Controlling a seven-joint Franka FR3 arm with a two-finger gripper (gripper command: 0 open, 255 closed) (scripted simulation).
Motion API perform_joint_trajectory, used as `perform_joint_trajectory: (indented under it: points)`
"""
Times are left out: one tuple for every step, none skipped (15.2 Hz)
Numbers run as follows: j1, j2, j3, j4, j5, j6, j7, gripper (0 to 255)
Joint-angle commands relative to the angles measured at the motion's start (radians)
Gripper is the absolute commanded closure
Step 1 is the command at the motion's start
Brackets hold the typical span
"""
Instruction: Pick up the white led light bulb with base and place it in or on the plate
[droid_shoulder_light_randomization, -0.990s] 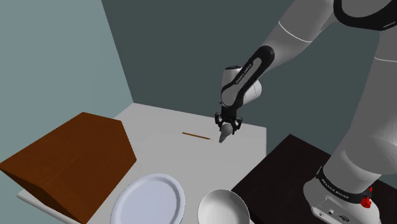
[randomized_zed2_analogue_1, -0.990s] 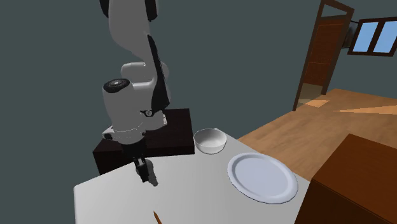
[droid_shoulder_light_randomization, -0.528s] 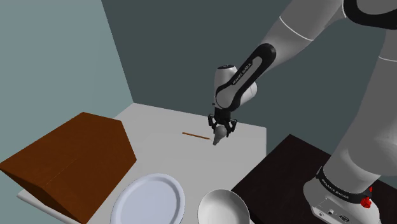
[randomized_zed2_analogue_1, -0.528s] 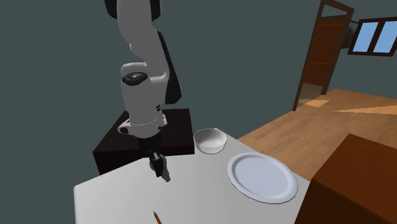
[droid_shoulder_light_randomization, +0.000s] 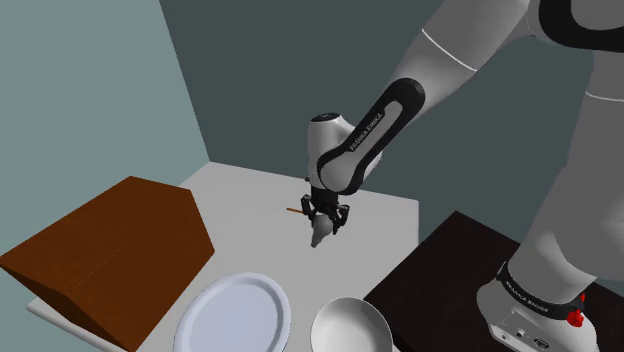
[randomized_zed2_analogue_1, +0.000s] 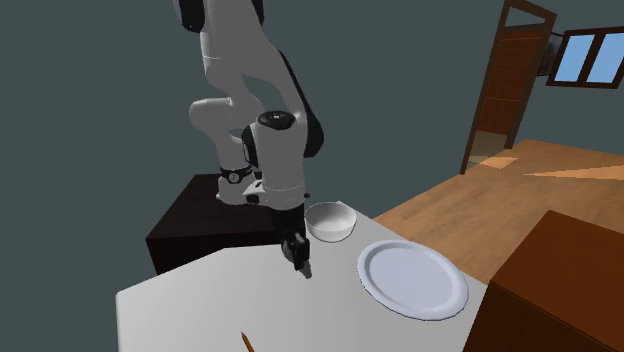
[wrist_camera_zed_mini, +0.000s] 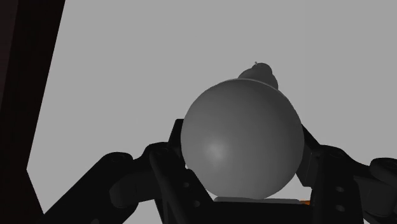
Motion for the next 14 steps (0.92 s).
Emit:
perform_joint_trajectory:
  points:
    - [0.031,0.015,0.013,0.028,-0.008,-0.01,0.052,255]
    - [0.048,0.025,0.019,0.045,-0.014,-0.015,0.08,255]
    - [0.066,0.037,0.025,0.062,-0.019,-0.02,0.108,255]
    - [0.083,0.048,0.031,0.081,-0.025,-0.025,0.135,255]
    - [0.101,0.061,0.036,0.101,-0.031,-0.031,0.162,255]
    - [0.118,0.074,0.04,0.122,-0.038,-0.038,0.189,255]
    - [0.136,0.088,0.044,0.144,-0.044,-0.045,0.215,255]
    - [0.153,0.102,0.048,0.167,-0.051,-0.053,0.241,255]
    - [0.171,0.117,0.052,0.191,-0.058,-0.061,0.266,255]
    - [0.188,0.133,0.055,0.216,-0.064,-0.07,0.291,255]
    - [0.206,0.149,0.057,0.243,-0.071,-0.079,0.315,255]
    - [0.224,0.166,0.06,0.271,-0.078,-0.089,0.339,255]
    - [0.242,0.183,0.062,0.299,-0.084,-0.099,0.362,255]
    - [0.26,0.201,0.063,0.329,-0.091,-0.11,0.385,255]
